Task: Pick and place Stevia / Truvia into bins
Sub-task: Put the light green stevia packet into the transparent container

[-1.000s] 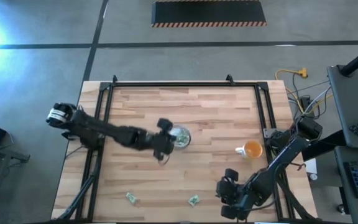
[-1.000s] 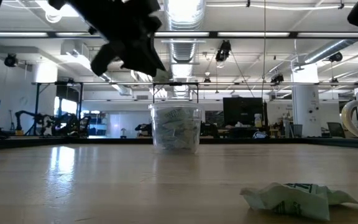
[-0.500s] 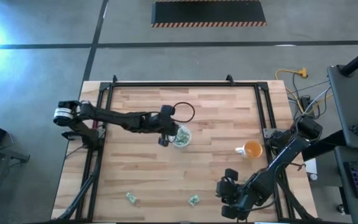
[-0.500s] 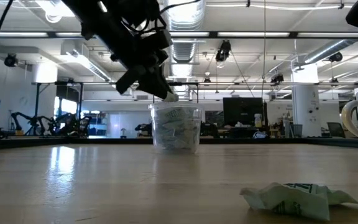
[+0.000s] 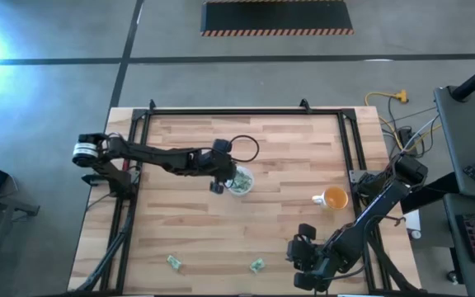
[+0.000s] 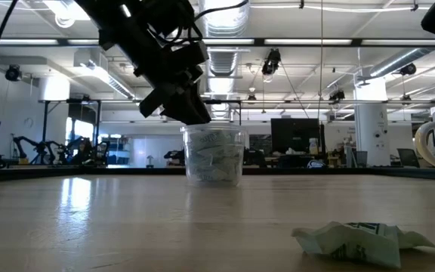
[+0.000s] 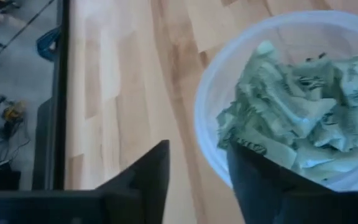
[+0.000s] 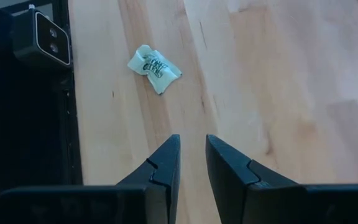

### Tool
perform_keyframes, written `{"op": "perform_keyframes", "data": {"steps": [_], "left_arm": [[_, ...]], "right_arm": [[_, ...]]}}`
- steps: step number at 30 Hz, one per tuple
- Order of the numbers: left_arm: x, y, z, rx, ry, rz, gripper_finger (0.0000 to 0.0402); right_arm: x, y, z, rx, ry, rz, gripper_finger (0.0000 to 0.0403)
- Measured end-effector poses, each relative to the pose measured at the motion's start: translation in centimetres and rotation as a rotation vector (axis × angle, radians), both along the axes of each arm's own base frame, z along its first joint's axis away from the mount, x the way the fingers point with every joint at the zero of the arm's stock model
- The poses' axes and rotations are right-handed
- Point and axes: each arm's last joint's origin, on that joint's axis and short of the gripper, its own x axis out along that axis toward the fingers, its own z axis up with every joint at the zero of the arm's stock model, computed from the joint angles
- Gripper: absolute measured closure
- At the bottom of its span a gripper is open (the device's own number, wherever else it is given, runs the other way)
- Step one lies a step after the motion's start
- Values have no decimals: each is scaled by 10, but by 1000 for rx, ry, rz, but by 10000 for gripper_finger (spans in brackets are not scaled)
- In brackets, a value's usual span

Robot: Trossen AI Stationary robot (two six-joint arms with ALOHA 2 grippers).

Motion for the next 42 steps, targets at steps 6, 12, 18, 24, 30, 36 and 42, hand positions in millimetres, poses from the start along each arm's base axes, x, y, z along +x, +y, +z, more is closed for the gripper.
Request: {"op": "perform_keyframes", "data": {"steps": [6, 12, 18, 24, 30, 36, 42], "left_arm": [[-13, 0, 12, -13, 36, 56, 216], [-36, -2, 30, -77, 27, 116, 212], [-59, -8, 44, -121, -31, 133, 212], [-80, -11, 52, -144, -88, 140, 212], [-95, -12, 56, -164, -135, 150, 212], [-102, -13, 53, -165, -139, 146, 212], [-102, -13, 49, -164, -124, 147, 212]], "right_arm": [[-10, 9, -1, 104, 58, -29, 335], [-29, 18, -4, 175, 121, -156, 335], [-53, 10, -12, 144, 228, -427, 335], [-62, 1, -26, 151, 323, -546, 335], [-68, -7, -38, 122, 354, -589, 335], [-74, -15, -47, 92, 412, -662, 335], [-78, -21, -52, 54, 435, -693, 335]]}}
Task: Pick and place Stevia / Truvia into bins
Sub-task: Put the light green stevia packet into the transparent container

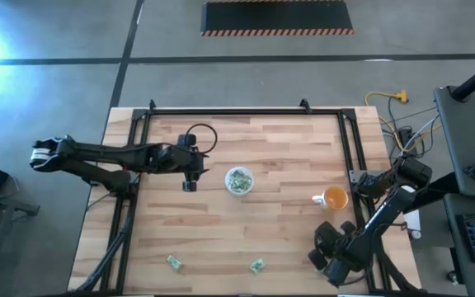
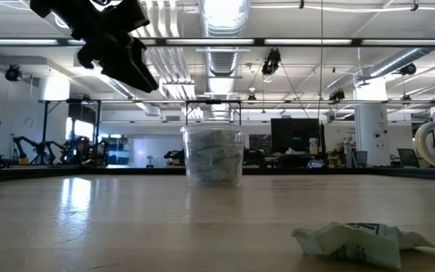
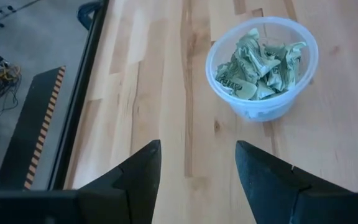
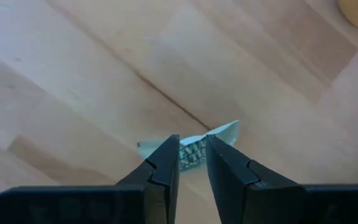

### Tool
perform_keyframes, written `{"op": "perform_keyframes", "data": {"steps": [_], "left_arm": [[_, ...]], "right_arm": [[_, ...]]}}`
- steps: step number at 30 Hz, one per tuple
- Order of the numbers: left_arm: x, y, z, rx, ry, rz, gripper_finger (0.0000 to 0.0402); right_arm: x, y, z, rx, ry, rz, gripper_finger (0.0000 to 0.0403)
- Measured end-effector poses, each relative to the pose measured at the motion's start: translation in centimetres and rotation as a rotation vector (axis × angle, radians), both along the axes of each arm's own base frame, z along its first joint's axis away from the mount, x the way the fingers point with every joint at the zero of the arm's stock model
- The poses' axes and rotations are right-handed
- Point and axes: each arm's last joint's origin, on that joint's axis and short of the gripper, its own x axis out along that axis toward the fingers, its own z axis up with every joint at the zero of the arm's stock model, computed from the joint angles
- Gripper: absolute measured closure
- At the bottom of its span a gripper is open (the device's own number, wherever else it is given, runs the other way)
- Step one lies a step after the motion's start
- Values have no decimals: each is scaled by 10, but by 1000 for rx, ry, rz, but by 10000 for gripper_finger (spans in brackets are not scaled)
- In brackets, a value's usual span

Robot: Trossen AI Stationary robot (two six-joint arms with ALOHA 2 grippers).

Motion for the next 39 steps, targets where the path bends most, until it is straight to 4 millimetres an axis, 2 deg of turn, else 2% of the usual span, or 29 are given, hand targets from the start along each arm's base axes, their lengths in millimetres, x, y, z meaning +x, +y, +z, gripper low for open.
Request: {"op": "perform_keyframes", "data": {"steps": [9, 39], "left_arm": [[0, 0, -1, 0, 3, 0, 212], [0, 0, -2, -3, 9, 0, 212]], "right_arm": [[-4, -6, -9, -23, 13, -22, 335], [-2, -2, -6, 52, 45, -73, 351]]}}
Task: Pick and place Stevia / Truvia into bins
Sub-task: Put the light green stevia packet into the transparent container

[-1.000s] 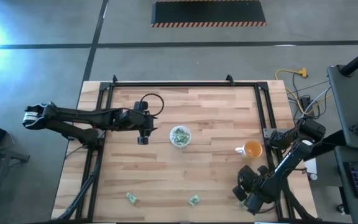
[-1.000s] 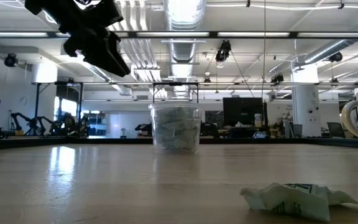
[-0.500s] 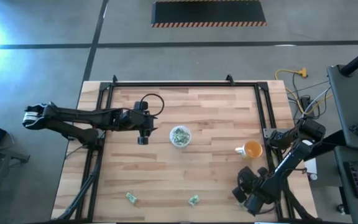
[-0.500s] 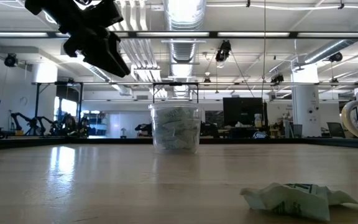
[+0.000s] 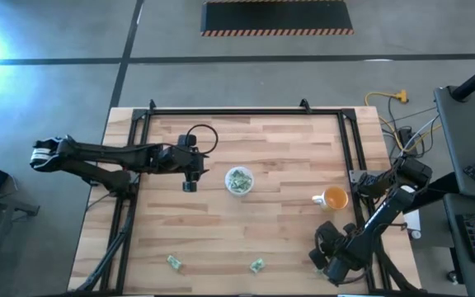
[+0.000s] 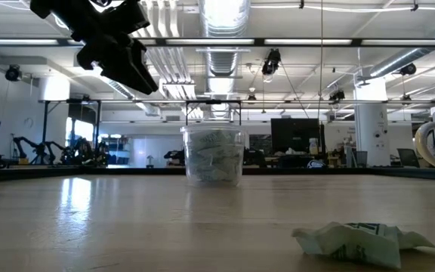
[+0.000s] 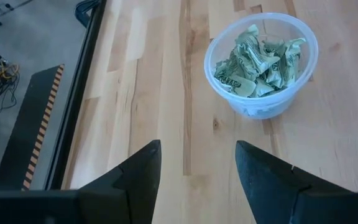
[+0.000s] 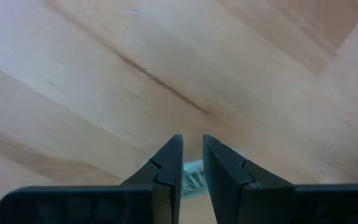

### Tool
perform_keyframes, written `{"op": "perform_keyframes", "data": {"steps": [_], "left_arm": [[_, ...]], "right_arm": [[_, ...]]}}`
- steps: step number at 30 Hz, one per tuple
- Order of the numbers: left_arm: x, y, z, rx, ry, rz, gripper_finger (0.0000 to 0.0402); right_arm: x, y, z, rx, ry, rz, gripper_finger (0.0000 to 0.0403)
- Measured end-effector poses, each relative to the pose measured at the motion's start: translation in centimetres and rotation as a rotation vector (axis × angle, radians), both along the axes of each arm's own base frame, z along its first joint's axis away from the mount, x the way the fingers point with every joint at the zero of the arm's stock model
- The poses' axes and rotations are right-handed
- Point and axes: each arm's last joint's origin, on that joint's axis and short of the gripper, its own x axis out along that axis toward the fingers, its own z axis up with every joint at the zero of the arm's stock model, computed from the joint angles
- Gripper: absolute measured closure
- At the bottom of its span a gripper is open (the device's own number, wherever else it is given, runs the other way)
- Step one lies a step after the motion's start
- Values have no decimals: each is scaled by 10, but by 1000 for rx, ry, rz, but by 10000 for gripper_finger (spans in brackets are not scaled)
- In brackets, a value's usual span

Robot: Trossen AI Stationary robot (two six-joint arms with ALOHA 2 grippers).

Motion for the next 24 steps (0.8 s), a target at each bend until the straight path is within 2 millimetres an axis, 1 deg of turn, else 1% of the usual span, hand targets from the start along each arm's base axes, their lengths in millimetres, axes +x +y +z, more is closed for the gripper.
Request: {"op": "perform_keyframes", "data": {"steps": [7, 13, 20, 24], "left_arm": [[0, 0, 0, 0, 0, 0, 212], [0, 0, 0, -1, 0, -2, 212], [0, -1, -1, -5, 2, -8, 212], [0, -1, -1, -7, 2, -10, 212]], "right_arm": [[2, 4, 8, -1, 0, 6, 351], [1, 10, 12, 32, -1, 8, 351], [-3, 14, 11, 49, 6, -4, 351], [-2, 15, 4, 26, 20, -4, 351]]}}
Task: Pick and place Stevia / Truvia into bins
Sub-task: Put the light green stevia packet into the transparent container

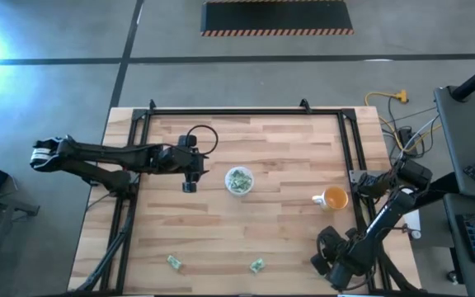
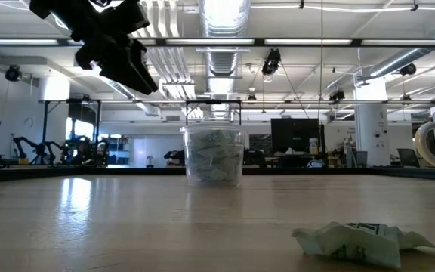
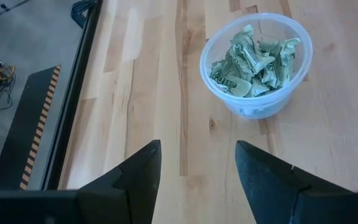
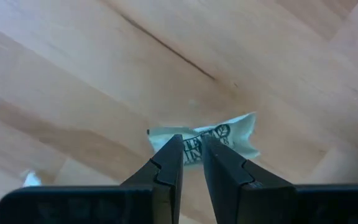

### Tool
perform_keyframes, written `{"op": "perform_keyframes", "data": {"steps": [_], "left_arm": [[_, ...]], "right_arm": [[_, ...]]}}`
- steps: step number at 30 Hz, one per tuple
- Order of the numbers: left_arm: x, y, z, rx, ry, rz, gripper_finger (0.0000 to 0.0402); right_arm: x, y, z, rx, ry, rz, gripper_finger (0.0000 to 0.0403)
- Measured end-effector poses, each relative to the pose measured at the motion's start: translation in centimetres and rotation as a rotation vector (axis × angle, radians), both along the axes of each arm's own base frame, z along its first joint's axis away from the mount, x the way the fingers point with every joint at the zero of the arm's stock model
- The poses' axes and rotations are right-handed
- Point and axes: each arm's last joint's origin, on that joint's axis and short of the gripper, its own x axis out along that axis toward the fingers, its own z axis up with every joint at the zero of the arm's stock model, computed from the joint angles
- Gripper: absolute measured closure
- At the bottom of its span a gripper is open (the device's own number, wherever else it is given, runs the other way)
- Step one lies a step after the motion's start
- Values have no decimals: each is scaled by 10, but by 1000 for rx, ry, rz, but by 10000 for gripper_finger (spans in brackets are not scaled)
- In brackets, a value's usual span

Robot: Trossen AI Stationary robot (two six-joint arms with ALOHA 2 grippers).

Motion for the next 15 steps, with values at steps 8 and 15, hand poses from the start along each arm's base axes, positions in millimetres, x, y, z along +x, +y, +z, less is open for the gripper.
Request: {"op": "perform_keyframes", "data": {"steps": [8, 15], "left_arm": [[0, -1, 0, 0, 0, -4, 212], [0, -1, 0, 0, 0, -3, 212]], "right_arm": [[2, 2, -13, -34, 16, 49, 351], [2, 4, -12, -12, 39, 96, 385]]}}
